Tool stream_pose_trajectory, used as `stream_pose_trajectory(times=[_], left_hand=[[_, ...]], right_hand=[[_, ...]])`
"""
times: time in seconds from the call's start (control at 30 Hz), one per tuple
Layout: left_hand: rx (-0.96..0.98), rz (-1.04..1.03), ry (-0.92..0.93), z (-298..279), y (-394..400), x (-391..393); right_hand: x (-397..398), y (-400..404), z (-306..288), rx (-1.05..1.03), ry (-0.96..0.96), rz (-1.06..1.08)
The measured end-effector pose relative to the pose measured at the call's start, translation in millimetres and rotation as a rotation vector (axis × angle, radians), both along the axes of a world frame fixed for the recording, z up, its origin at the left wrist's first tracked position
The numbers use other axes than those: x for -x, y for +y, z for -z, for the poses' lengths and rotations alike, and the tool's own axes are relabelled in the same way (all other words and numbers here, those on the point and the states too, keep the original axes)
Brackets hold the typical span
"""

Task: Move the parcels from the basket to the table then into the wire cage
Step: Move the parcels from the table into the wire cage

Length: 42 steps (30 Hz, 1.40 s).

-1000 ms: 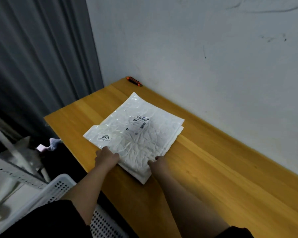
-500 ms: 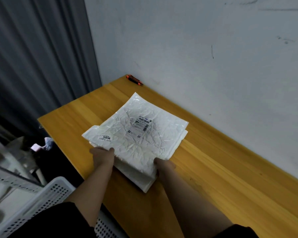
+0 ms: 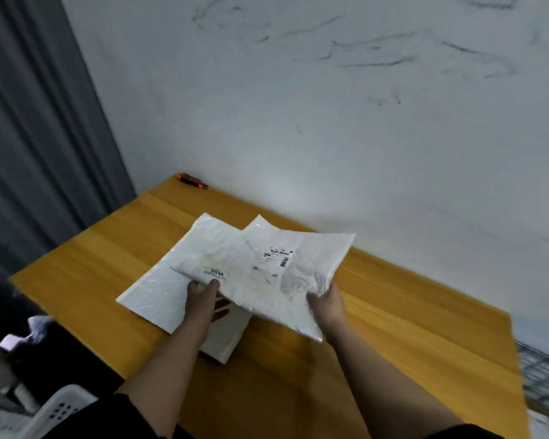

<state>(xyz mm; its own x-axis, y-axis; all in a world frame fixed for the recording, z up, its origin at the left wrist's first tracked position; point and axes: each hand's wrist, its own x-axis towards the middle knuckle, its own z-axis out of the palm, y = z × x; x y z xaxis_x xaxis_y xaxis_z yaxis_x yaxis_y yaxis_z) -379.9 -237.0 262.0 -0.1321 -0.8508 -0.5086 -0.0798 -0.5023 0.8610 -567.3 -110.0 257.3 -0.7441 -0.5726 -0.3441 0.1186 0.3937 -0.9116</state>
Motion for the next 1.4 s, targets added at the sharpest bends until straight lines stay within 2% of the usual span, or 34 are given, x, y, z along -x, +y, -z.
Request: stream_pose_trajectory(times=[0.1, 0.27, 0.5, 0.6, 0.77, 0.87, 0.93, 1.03, 1.2, 1.27, 1.4], left_hand=[[-0.007, -0.023, -0.024, -2, 6, 32], [0.045, 0.108, -0.138, -5, 45, 117], [0.224, 0.534, -0.253, -22, 197, 235], [0.279, 0.688, -0.292, -22, 266, 275], [0.371, 0.900, -0.330, -11, 394, 325], [0.532, 1.081, -0.405, 19, 467, 353], [0.563, 1.133, -0.430, 37, 506, 365], [0.635, 1.285, -0.555, 66, 563, 384], [0.902, 1.622, -0.809, 120, 632, 418], [0.900, 1.698, -0.877, 144, 653, 430], [0.785, 1.771, -0.854, 212, 683, 449]], right_hand=[[32, 53, -18, 0.017, 0.096, 0.038], [92, 168, -52, 0.012, 0.084, 0.165], [158, 352, -58, -0.045, 0.129, 0.426], [185, 425, -46, -0.141, 0.157, 0.470], [248, 538, -18, -0.366, 0.238, 0.442], [283, 600, 1, -0.503, 0.268, 0.407], [300, 633, 17, -0.556, 0.274, 0.412], [325, 680, 49, -0.615, 0.264, 0.462], [354, 740, 102, -0.660, 0.243, 0.523], [365, 759, 131, -0.635, 0.227, 0.544], [382, 794, 198, -0.647, 0.163, 0.579]])
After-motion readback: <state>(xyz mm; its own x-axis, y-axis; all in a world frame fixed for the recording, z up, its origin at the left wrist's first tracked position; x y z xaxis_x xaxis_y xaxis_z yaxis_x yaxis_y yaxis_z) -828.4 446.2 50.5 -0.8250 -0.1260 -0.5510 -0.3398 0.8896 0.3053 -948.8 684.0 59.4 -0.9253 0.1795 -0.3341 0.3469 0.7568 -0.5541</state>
